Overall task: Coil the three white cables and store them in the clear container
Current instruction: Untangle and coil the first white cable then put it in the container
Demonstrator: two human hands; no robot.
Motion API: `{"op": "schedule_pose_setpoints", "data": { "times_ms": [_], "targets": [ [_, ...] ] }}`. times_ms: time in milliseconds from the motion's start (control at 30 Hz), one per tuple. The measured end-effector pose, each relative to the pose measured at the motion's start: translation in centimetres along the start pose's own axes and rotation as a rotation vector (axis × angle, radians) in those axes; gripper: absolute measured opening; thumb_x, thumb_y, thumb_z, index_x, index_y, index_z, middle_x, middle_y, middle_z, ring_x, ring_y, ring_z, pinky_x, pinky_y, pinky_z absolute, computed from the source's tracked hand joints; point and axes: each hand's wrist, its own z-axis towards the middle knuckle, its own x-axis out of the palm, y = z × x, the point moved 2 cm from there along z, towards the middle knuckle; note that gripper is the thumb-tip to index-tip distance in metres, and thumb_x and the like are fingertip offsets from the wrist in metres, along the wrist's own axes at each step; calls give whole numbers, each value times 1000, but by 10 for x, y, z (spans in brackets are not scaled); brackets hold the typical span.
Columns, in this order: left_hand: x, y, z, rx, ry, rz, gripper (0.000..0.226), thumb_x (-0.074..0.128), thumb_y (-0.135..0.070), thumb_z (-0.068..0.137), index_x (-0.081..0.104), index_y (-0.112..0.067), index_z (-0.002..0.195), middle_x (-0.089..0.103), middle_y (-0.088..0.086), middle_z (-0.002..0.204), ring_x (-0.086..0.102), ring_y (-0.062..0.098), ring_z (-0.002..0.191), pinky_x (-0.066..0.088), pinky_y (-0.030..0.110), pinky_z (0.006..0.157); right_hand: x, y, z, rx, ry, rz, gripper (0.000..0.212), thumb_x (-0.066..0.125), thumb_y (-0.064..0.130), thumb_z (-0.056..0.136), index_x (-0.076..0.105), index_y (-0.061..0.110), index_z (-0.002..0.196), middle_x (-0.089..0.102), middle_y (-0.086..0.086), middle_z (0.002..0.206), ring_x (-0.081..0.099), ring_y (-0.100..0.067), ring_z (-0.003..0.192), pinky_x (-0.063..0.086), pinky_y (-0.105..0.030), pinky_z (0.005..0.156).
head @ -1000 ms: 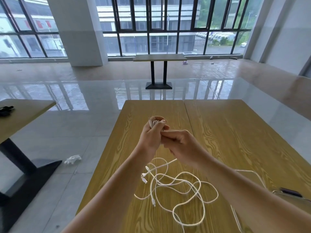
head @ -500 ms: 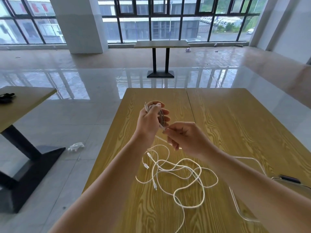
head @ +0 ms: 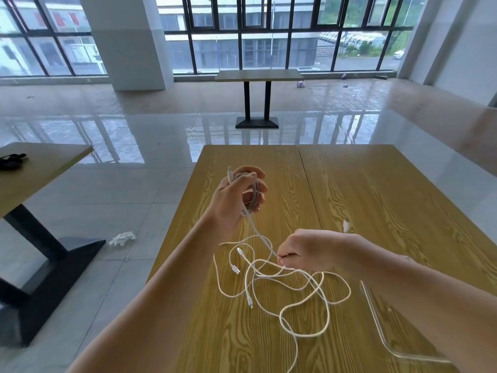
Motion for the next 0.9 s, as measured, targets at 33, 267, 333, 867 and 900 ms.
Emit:
{"op": "schedule_pose_setpoints", "data": {
  "times_ms": [33, 267, 333, 867, 900],
  "targets": [
    [1, 0, 0, -6, 19, 19, 21, 44, -8, 99, 63, -11, 92, 63, 12, 82, 58, 21, 67, 44, 30, 55, -1, -1, 3, 7, -42, -27, 31, 46, 28, 104, 60, 15, 80, 58, 0, 73, 47, -11, 56, 43, -25, 55],
    [-3, 5, -2, -45, 104, 198, 26, 46, -2, 97, 68, -16, 96, 63, 10, 89, 60, 17, 74, 49, 28, 61, -8, -30, 14, 186, -471, 81, 28, 51, 25, 103, 66, 9, 85, 61, -1, 67, 54, -12, 55, 46, -23, 53],
    [-4, 9, -2, -64, 73, 223, 28, 46, 0, 98, 68, -17, 95, 63, 9, 89, 61, 18, 79, 50, 30, 68, -7, -37, 15, 222, -574, 154, 25, 55, 25, 101, 69, 11, 85, 63, 1, 65, 57, -12, 54, 48, -24, 53],
    [-5, 38, 12, -139, -55, 245, 15, 50, -11, 101, 60, -18, 92, 63, 12, 107, 62, 27, 102, 55, 42, 83, -28, 7, -2, 60, -708, 1487, 25, 45, 2, 101, 69, 3, 93, 68, -10, 71, 58, -17, 54, 51, -28, 52],
    [-4, 39, 12, -140, -58, 237, 14, 49, -14, 102, 60, -19, 96, 64, 11, 107, 63, 25, 101, 56, 41, 81, -28, 10, -2, 28, -684, 1525, 26, 43, 1, 101, 69, 3, 95, 68, -10, 71, 58, -17, 54, 50, -29, 51]
  ]
}}
